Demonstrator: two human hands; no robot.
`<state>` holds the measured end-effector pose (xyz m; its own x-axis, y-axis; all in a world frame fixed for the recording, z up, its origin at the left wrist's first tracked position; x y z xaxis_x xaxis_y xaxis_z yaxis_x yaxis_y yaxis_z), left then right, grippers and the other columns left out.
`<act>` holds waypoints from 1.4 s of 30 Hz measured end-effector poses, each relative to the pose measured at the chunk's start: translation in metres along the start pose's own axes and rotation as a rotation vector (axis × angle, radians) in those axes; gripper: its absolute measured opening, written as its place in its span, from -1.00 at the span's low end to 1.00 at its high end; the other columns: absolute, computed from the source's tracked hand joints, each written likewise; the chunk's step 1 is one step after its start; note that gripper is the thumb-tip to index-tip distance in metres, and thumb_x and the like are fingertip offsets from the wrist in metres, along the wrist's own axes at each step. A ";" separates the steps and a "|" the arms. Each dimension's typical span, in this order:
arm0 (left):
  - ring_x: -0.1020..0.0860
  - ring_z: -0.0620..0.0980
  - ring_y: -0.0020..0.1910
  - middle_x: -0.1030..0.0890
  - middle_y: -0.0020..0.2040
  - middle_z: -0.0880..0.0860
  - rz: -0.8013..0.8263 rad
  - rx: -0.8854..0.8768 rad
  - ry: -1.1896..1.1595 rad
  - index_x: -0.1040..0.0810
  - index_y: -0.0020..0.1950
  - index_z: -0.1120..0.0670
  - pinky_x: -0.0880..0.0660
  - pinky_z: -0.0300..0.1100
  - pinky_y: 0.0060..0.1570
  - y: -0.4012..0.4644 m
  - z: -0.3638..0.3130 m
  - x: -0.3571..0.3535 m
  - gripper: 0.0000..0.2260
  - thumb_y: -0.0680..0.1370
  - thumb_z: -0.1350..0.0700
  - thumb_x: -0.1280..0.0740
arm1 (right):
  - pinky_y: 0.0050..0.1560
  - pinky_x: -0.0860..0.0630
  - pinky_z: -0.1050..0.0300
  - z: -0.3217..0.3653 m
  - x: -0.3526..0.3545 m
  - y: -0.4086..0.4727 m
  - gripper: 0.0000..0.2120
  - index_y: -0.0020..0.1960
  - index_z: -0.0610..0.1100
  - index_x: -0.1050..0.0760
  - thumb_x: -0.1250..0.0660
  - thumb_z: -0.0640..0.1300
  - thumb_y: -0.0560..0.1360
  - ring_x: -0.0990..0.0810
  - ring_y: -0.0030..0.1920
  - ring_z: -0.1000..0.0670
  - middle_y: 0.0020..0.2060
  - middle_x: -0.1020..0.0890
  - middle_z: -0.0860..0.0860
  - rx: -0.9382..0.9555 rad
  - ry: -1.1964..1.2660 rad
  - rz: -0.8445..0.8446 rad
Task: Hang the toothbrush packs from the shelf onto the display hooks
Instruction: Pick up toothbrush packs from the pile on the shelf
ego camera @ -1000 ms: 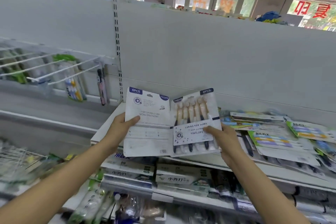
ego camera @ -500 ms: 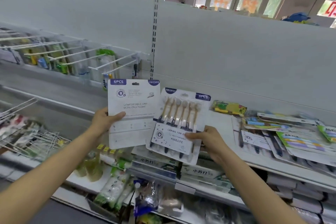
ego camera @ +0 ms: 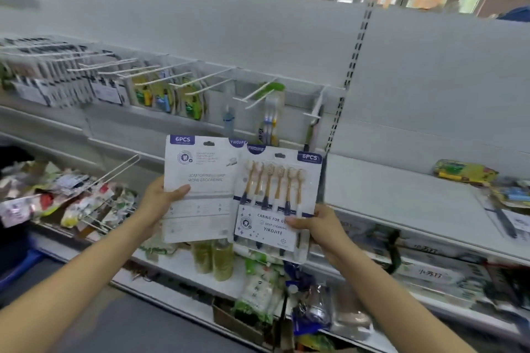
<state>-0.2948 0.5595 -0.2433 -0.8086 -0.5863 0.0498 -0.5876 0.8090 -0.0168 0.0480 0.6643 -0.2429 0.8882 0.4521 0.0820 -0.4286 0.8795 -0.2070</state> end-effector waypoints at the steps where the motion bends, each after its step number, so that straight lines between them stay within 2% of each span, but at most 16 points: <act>1: -0.65 0.03 -0.03 -0.72 -0.16 -0.17 0.001 0.003 0.008 -0.58 0.06 -0.07 -0.58 -0.01 -0.06 0.003 0.002 0.020 -0.78 0.54 0.25 -0.40 | 0.00 -0.63 0.01 0.000 -0.020 0.003 -0.81 0.02 -0.22 -0.65 -0.52 -0.31 0.42 -0.74 -0.05 -0.05 -0.09 -0.75 -0.07 -0.001 -0.007 0.007; 3: -0.66 0.08 0.00 -0.72 -0.10 -0.10 -0.011 0.021 0.009 -0.58 0.13 0.01 -0.57 -0.06 -0.12 0.011 0.009 0.058 -0.78 0.54 0.26 -0.40 | -0.11 -0.65 0.10 0.002 -0.059 0.009 -0.82 0.01 -0.22 -0.65 -0.51 -0.31 0.42 -0.74 -0.10 -0.02 -0.11 -0.76 -0.06 -0.008 -0.004 0.018; 5: -0.64 0.12 0.04 -0.69 0.01 0.00 -0.029 0.025 0.012 -0.56 0.20 0.08 -0.57 -0.05 -0.08 0.019 0.011 0.090 -0.75 0.54 0.25 -0.40 | -0.23 -0.62 0.22 0.007 -0.097 0.018 -0.83 0.01 -0.23 -0.64 -0.50 -0.33 0.43 -0.74 -0.13 0.01 -0.14 -0.76 -0.04 -0.001 0.002 0.044; 7: -0.64 0.09 0.04 -0.66 0.06 0.04 -0.032 0.016 0.020 -0.54 0.25 0.10 -0.56 -0.04 -0.02 0.031 0.012 0.115 -0.72 0.55 0.24 -0.39 | -0.22 -0.61 0.24 0.013 -0.131 0.030 -0.81 0.04 -0.24 -0.64 -0.49 -0.34 0.43 -0.74 -0.11 0.01 -0.12 -0.76 -0.04 0.004 0.002 0.073; 11: -0.64 -0.01 -0.01 -0.66 0.01 -0.06 -0.047 0.012 0.004 -0.54 0.23 0.05 -0.56 -0.10 -0.08 0.062 0.016 0.154 -0.75 0.56 0.23 -0.38 | -0.15 -0.62 0.22 0.028 -0.190 0.061 -0.79 0.05 -0.22 -0.64 -0.50 -0.34 0.42 -0.74 -0.06 0.00 -0.09 -0.75 -0.05 0.017 -0.014 0.144; 15: -0.68 -0.12 -0.11 -0.72 -0.16 -0.18 -0.043 0.017 0.014 -0.57 0.08 -0.04 -0.57 -0.16 -0.15 0.101 0.024 0.184 -0.82 0.55 0.21 -0.38 | -0.21 -0.60 0.30 0.043 -0.244 0.104 -0.77 0.06 -0.25 -0.65 -0.51 -0.33 0.41 -0.74 -0.09 0.03 -0.10 -0.76 -0.05 0.052 -0.062 0.190; 17: -0.68 -0.05 -0.04 -0.73 -0.08 -0.11 -0.046 0.026 0.020 -0.58 0.11 -0.01 -0.59 -0.07 -0.05 0.121 0.029 0.202 -0.82 0.54 0.20 -0.40 | -0.23 -0.58 0.32 0.050 -0.271 0.127 -0.78 0.04 -0.24 -0.65 -0.51 -0.33 0.40 -0.74 -0.11 0.05 -0.12 -0.76 -0.03 0.072 -0.089 0.211; 19: -0.66 0.06 0.06 -0.70 0.07 0.02 -0.062 0.024 0.017 -0.57 0.22 0.08 -0.57 0.04 0.09 0.144 0.033 0.224 -0.73 0.53 0.19 -0.42 | -0.22 -0.57 0.33 0.056 -0.298 0.151 -0.80 -0.01 -0.18 -0.65 -0.52 -0.33 0.39 -0.73 -0.14 0.11 -0.15 -0.76 0.03 0.094 -0.105 0.234; 21: -0.65 0.09 0.10 -0.68 0.13 0.06 -0.070 0.022 0.011 -0.55 0.28 0.10 -0.56 0.08 0.14 0.168 0.037 0.248 -0.67 0.52 0.19 -0.43 | -0.17 -0.59 0.30 0.063 -0.325 0.174 -0.82 -0.05 -0.13 -0.65 -0.52 -0.32 0.39 -0.72 -0.12 0.12 -0.16 -0.76 0.05 0.111 -0.129 0.251; 24: -0.68 0.01 0.03 -0.71 0.05 -0.01 -0.088 0.014 0.020 -0.58 0.24 0.10 -0.59 -0.01 0.06 0.199 0.035 0.283 -0.71 0.52 0.20 -0.43 | -0.03 -0.63 0.18 0.072 -0.363 0.207 -0.82 -0.01 -0.14 -0.65 -0.53 -0.25 0.40 -0.72 -0.06 0.08 -0.10 -0.76 0.03 0.124 -0.173 0.279; 26: -0.69 -0.05 -0.02 -0.72 -0.02 -0.06 -0.096 0.004 0.033 -0.59 0.19 0.09 -0.59 -0.07 0.05 0.220 0.030 0.304 -0.75 0.52 0.22 -0.42 | -0.05 -0.61 0.23 0.081 -0.390 0.225 -0.82 -0.01 -0.12 -0.65 -0.54 -0.21 0.40 -0.72 -0.08 0.12 -0.10 -0.75 0.04 0.133 -0.186 0.305; 29: -0.67 -0.07 -0.03 -0.70 0.00 -0.06 -0.115 -0.016 0.034 -0.58 0.20 0.09 -0.57 -0.15 0.01 0.246 0.026 0.335 -0.75 0.53 0.25 -0.41 | 0.01 -0.62 0.15 0.091 -0.426 0.246 -0.81 -0.01 -0.11 -0.65 -0.55 -0.21 0.40 -0.72 -0.06 0.08 -0.09 -0.75 0.04 0.129 -0.185 0.313; 33: -0.68 -0.21 -0.09 -0.72 -0.11 -0.20 -0.084 -0.047 0.021 -0.59 0.12 0.03 -0.57 -0.36 -0.15 0.274 0.025 0.363 -0.78 0.54 0.29 -0.37 | -0.20 -0.57 0.33 0.101 -0.468 0.262 -0.84 -0.01 -0.17 -0.65 -0.52 -0.26 0.42 -0.72 -0.14 0.15 -0.16 -0.75 0.07 0.135 -0.190 0.324; 35: -0.69 -0.14 -0.03 -0.73 -0.02 -0.12 -0.065 -0.046 0.011 -0.59 0.14 0.04 -0.58 -0.30 -0.10 0.290 0.029 0.383 -0.77 0.54 0.28 -0.38 | -0.24 -0.54 0.37 0.107 -0.491 0.269 -0.83 0.01 -0.18 -0.64 -0.51 -0.27 0.43 -0.71 -0.17 0.18 -0.19 -0.75 0.09 0.136 -0.187 0.315; 39: -0.68 -0.03 0.05 -0.72 0.07 -0.01 0.003 -0.050 0.010 -0.59 0.23 0.12 -0.61 -0.17 0.00 0.322 0.037 0.426 -0.73 0.54 0.23 -0.39 | -0.18 -0.60 0.26 0.112 -0.538 0.280 -0.83 -0.01 -0.16 -0.64 -0.53 -0.25 0.42 -0.72 -0.13 0.12 -0.15 -0.75 0.06 0.145 -0.196 0.255; 42: -0.70 -0.03 0.00 -0.72 0.04 0.02 0.044 -0.046 -0.011 -0.58 0.23 0.19 -0.61 -0.26 -0.13 0.346 0.040 0.462 -0.74 0.53 0.27 -0.39 | -0.22 -0.58 0.33 0.119 -0.577 0.285 -0.84 -0.01 -0.17 -0.64 -0.53 -0.24 0.42 -0.71 -0.16 0.14 -0.15 -0.75 0.05 0.161 -0.207 0.203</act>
<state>-0.8725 0.5666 -0.2662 -0.8342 -0.5500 0.0394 -0.5494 0.8351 0.0268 -0.6060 0.6718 -0.2331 0.7368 0.6264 0.2545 -0.6284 0.7733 -0.0841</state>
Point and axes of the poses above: each hand's wrist, its own y-axis towards the middle knuckle, its own x-axis out of the back of the hand, z = x × y, the point moved 10 cm from there along y, towards the middle knuckle
